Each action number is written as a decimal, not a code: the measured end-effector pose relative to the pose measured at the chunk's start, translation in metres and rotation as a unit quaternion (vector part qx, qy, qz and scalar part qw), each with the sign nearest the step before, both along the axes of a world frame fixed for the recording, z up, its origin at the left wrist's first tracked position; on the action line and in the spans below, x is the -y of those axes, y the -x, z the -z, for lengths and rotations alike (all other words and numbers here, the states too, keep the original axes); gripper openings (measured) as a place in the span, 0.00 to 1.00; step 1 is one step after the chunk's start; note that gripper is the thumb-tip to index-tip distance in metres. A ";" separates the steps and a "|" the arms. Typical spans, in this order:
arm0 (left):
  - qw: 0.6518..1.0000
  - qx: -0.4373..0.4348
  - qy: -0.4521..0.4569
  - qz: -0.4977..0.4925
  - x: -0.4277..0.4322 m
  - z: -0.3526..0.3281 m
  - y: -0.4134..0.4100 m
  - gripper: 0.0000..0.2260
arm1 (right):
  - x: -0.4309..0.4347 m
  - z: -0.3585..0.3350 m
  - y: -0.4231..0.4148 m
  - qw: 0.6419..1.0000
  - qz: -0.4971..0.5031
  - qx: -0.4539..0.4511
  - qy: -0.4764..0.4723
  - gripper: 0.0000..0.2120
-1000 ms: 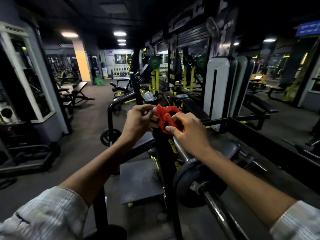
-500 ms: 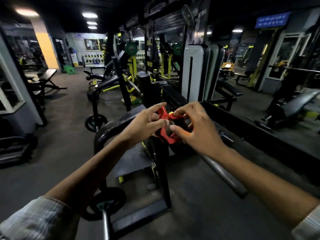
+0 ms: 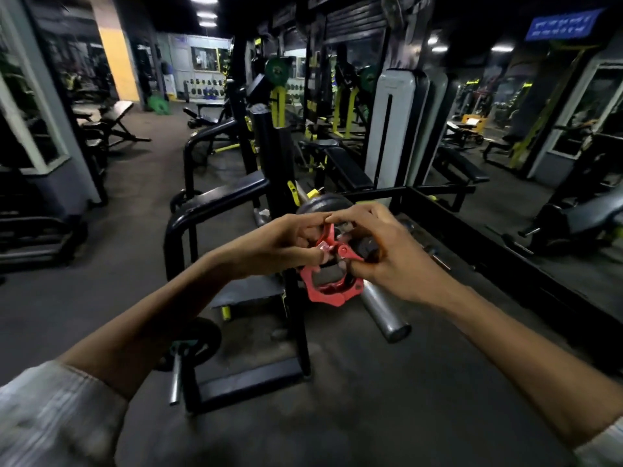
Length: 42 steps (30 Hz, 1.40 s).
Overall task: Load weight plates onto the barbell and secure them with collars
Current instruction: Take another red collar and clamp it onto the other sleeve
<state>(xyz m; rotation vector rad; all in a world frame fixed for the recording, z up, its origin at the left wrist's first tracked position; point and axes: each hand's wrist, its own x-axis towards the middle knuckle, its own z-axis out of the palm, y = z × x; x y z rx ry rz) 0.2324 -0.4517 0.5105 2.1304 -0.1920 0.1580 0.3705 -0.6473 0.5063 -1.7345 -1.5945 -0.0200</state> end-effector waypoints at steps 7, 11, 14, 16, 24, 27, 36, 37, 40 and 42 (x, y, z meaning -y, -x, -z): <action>0.996 -0.009 0.015 -0.090 0.080 0.026 -0.025 0.26 | 0.059 0.026 -0.052 0.996 -0.070 -0.060 0.006 0.29; 0.977 0.036 0.027 -0.210 0.125 0.047 -0.021 0.22 | 0.089 0.044 -0.074 0.992 -0.085 -0.090 -0.005 0.29; 0.963 0.030 0.033 -0.265 0.159 0.074 -0.018 0.21 | 0.105 0.066 -0.086 0.990 -0.077 -0.120 -0.005 0.30; 0.955 0.031 0.065 -0.289 0.173 0.093 -0.015 0.21 | 0.107 0.081 -0.086 0.991 -0.069 -0.111 -0.009 0.30; 0.928 0.062 0.014 -0.368 0.195 0.136 -0.023 0.23 | 0.119 0.126 -0.082 0.990 -0.056 -0.127 -0.026 0.30; 0.926 0.070 0.003 -0.371 0.197 0.145 -0.022 0.23 | 0.122 0.129 -0.083 0.990 -0.057 -0.128 -0.026 0.29; 0.930 0.101 0.013 -0.353 0.183 0.160 -0.033 0.24 | 0.115 0.140 -0.097 0.966 -0.078 -0.247 -0.021 0.25; 0.927 0.104 0.017 -0.360 0.178 0.161 -0.036 0.24 | 0.109 0.141 -0.099 0.963 -0.072 -0.257 -0.021 0.25; 0.916 0.103 0.054 -0.383 0.163 0.163 -0.048 0.24 | 0.092 0.140 -0.102 0.964 -0.029 -0.260 -0.036 0.26; 0.906 0.105 0.096 -0.399 0.154 0.162 -0.058 0.23 | 0.079 0.141 -0.102 0.968 0.007 -0.244 -0.054 0.26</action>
